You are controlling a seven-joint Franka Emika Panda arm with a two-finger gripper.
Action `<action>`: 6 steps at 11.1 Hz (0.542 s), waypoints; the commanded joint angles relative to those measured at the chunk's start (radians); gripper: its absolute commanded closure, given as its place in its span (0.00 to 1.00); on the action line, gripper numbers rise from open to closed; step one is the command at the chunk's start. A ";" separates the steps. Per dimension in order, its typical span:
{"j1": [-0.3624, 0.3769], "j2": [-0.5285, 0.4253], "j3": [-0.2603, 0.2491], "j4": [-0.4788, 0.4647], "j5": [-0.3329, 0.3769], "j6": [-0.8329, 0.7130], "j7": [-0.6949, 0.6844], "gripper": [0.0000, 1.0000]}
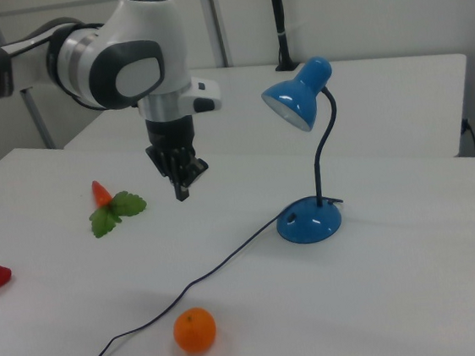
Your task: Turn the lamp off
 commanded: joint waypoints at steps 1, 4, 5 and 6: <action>0.025 -0.074 0.001 -0.067 -0.033 -0.034 -0.024 0.97; 0.027 -0.126 0.001 -0.106 -0.086 -0.049 -0.108 0.90; 0.027 -0.138 0.001 -0.117 -0.109 -0.051 -0.148 0.90; 0.027 -0.138 0.003 -0.119 -0.143 -0.052 -0.184 0.90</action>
